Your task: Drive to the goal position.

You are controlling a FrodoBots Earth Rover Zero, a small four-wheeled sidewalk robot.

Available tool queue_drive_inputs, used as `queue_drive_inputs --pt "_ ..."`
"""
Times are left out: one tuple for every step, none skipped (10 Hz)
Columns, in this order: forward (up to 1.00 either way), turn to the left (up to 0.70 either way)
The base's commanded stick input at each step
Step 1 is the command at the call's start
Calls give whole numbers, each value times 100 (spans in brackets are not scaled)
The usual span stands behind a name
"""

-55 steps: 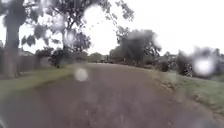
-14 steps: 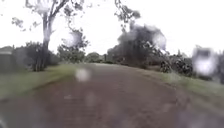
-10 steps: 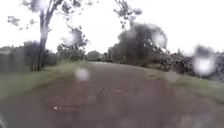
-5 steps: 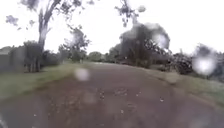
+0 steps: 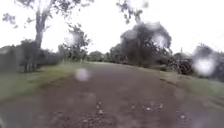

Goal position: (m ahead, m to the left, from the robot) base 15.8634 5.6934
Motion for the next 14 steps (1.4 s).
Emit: queue_drive_inputs --pt "100 0" --pt "100 0" --pt "100 0" --pt "100 0" --pt "100 0" --pt "100 0" --pt "100 0" --pt "100 0" --pt "100 0" --pt "100 0" --pt "100 0" --pt "100 0" --pt "100 0" --pt "100 0"
